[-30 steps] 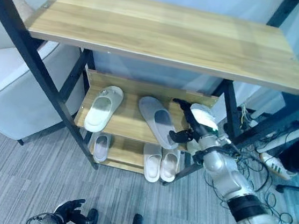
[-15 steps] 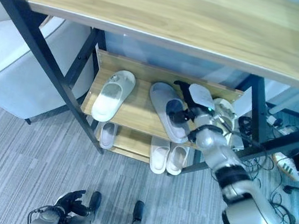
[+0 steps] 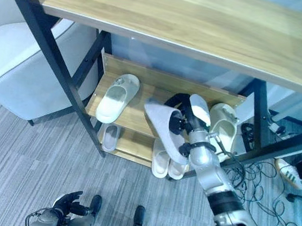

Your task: Arrange the slippers neatly on the shoe rack.

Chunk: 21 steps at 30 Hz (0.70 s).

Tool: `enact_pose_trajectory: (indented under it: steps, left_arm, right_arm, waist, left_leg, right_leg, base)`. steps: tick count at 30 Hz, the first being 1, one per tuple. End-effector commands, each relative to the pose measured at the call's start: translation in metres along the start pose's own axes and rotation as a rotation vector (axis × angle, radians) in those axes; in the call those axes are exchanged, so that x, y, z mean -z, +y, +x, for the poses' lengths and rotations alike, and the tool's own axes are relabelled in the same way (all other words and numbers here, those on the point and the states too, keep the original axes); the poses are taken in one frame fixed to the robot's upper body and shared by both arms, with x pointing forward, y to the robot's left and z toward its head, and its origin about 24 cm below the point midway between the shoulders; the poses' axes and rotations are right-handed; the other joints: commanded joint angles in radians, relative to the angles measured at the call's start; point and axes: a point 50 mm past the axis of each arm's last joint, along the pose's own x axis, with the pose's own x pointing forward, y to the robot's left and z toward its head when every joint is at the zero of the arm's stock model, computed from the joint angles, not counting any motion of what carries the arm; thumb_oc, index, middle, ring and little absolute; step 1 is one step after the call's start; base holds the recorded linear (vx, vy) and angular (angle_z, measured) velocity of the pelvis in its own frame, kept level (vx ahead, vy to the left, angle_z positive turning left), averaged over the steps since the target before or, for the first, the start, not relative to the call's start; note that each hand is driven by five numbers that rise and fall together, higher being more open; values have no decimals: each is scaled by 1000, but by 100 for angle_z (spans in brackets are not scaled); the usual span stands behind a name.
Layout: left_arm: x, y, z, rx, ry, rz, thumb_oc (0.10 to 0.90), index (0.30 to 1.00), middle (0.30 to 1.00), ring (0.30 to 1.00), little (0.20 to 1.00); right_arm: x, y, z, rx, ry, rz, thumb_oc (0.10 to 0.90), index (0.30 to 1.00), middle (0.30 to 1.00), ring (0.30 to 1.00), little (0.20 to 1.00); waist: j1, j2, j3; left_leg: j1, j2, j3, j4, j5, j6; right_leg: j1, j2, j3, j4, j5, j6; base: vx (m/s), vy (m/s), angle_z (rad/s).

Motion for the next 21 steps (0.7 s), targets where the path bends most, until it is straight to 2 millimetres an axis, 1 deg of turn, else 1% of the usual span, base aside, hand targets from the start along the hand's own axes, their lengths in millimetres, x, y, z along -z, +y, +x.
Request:
enact_pose_trajectory:
  steps: [1, 2, 3, 4, 5, 6, 7, 8, 9, 10, 12, 13, 15, 16, 18, 19, 20, 21]
  left_arm:
    - [16, -11, -1, 29, 62, 61, 800, 900, 900, 900, 900]
    - [16, -12, -1, 38, 64, 67, 800, 900, 900, 900, 900]
    - [17, -12, -1, 41, 64, 70, 800, 900, 900, 900, 900]
    - [17, -12, -1, 41, 64, 70, 800, 900, 900, 900, 900]
    - [18, -14, -1, 47, 69, 79, 800, 900, 900, 900, 900]
    - [18, -15, -1, 60, 72, 92, 800, 900, 900, 900, 900]
    - [19, -15, -1, 60, 73, 93, 800, 900, 900, 900, 900]
    - [16, -16, -1, 69, 62, 100, 800, 900, 900, 900, 900]
    - [15, -16, -1, 75, 60, 106, 800, 900, 900, 900, 900]
    - [16, -16, -1, 75, 60, 107, 800, 900, 900, 900, 900]
    - [12, -20, 0, 90, 49, 120, 800, 900, 900, 900, 900]
    - [8, -21, 1, 100, 32, 137, 800, 900, 900, 900, 900]
    - [2, -23, 1, 108, 8, 147, 800, 900, 900, 900, 900]
    - [-6, -24, 2, 110, -25, 155, 800, 900, 900, 900, 900]
    - [-15, -23, 4, 107, -53, 167, 800, 900, 900, 900, 900]
    - [-15, -23, 4, 107, -53, 167, 800, 900, 900, 900, 900]
    - [-22, -22, 5, 101, -75, 171, 800, 900, 900, 900, 900]
    - [-28, -21, 5, 98, -95, 178, 800, 900, 900, 900, 900]
  right_arm:
    - [-47, -37, 13, 149, -245, 52, 400, 300, 300, 300, 300]
    - [-51, -30, 0, 129, -255, 176, 400, 300, 300, 300, 300]
    - [-53, -25, -6, 112, -253, 238, 400, 300, 300, 300, 300]
    - [-53, -25, -6, 112, -252, 238, 400, 300, 300, 300, 300]
    - [-55, -18, -12, 88, -251, 321, 400, 300, 300, 300, 300]
    - [-58, -11, -22, 47, -252, 424, 400, 300, 300, 300, 300]
    - [-58, -11, -22, 47, -251, 425, 400, 300, 300, 300, 300]
    - [-60, 0, -30, -5, -242, 537, 400, 300, 300, 300, 300]
    - [-63, 5, -37, -28, -240, 625, 400, 300, 300, 300, 300]
    - [-63, 5, -37, -28, -239, 625, 400, 300, 300, 300, 300]
    - [-69, 11, -42, -69, -253, 711, 400, 300, 300, 300, 300]
    - [-74, 18, -49, -125, -265, 763, 400, 300, 300, 300, 300]
    - [-77, 23, -54, -177, -272, 778, 400, 300, 300, 300, 300]
    - [-76, 33, -56, -232, -260, 791, 400, 300, 300, 300, 300]
    - [-76, 41, -55, -288, -254, 773, 400, 300, 300, 300, 300]
    - [-76, 41, -55, -288, -255, 773, 400, 300, 300, 300, 300]
    - [-76, 44, -53, -304, -256, 757, 400, 300, 300, 300, 300]
    - [-75, 47, -51, -315, -251, 739, 400, 300, 300, 300, 300]
  waist:
    - [4, 9, -98]
    - [-10, 11, -100]
    - [-13, 11, -100]
    - [-12, 11, -100]
    - [-20, 12, -101]
    - [-32, 12, -99]
    - [-32, 12, -99]
    - [-41, 12, -94]
    - [-47, 12, -89]
    - [-47, 11, -90]
    - [-56, 11, -76]
    - [-61, 11, -62]
    - [-65, 11, -37]
    - [-65, 11, -5]
    - [-61, 12, 34]
    - [-61, 12, 34]
    - [-58, 12, 57]
    - [-54, 9, 79]
  left_leg:
    - [15, 4, 11, 4, -98, 9]
    - [19, 4, 15, 4, -97, 9]
    - [21, 4, 18, 4, -97, 9]
    - [21, 4, 18, 4, -97, 9]
    - [23, 6, 21, 4, -97, 9]
    - [24, 7, 26, 4, -97, 8]
    - [24, 7, 26, 4, -97, 8]
    - [20, 7, 28, 4, -95, 7]
    - [18, 8, 28, 4, -94, 6]
    - [19, 8, 28, 4, -94, 6]
    - [12, 8, 28, 4, -91, 5]
    - [7, 8, 25, 4, -88, 4]
    - [0, 9, 22, 4, -82, 3]
    - [-10, 13, 18, 4, -73, 3]
    - [-26, 24, 17, 4, -58, 2]
    - [-26, 24, 17, 4, -58, 2]
    - [-39, 28, 15, 6, -49, 2]
    - [-65, 27, 11, 35, -47, 0]
  right_leg:
    - [-16, 5, 24, 5, 45, 15]
    - [-16, 6, 30, 5, 48, 15]
    - [-15, 6, 32, 5, 49, 15]
    - [-15, 6, 32, 5, 49, 15]
    - [-16, 6, 36, 5, 50, 16]
    - [-18, 6, 40, 5, 53, 16]
    - [-18, 6, 40, 5, 53, 16]
    - [-21, 6, 41, 5, 55, 15]
    - [-24, 5, 41, 5, 57, 15]
    - [-24, 5, 40, 5, 57, 15]
    - [-30, 5, 42, 5, 60, 12]
    - [-33, 4, 39, 5, 62, 9]
    - [-38, 4, 36, 13, 62, 5]
    - [-61, 5, 35, 48, 54, 1]
    - [-100, 3, 29, 103, 37, -6]
    - [-102, 3, 29, 105, 36, -6]
    - [-123, 0, 27, 131, 28, -7]
    - [-142, -5, 24, 155, 23, -11]
  base:
    - [-3, -27, -19]
    - [-9, -39, -18]
    - [-7, -34, -10]
    - [-9, -17, -12]
    - [-7, -15, -14]
    - [-7, -15, -16]
    - [-25, -25, -13]
    - [-38, -23, -14]
    - [-38, -23, -17]
    - [-36, -13, -11]
    - [-57, -18, 0]
    - [-78, -22, 2]
    - [-123, -17, 1]
    - [-167, -11, 3]
    - [-139, -8, 0]
    - [-117, -9, -1]
    - [-126, -17, 6]
    - [-179, -33, 10]
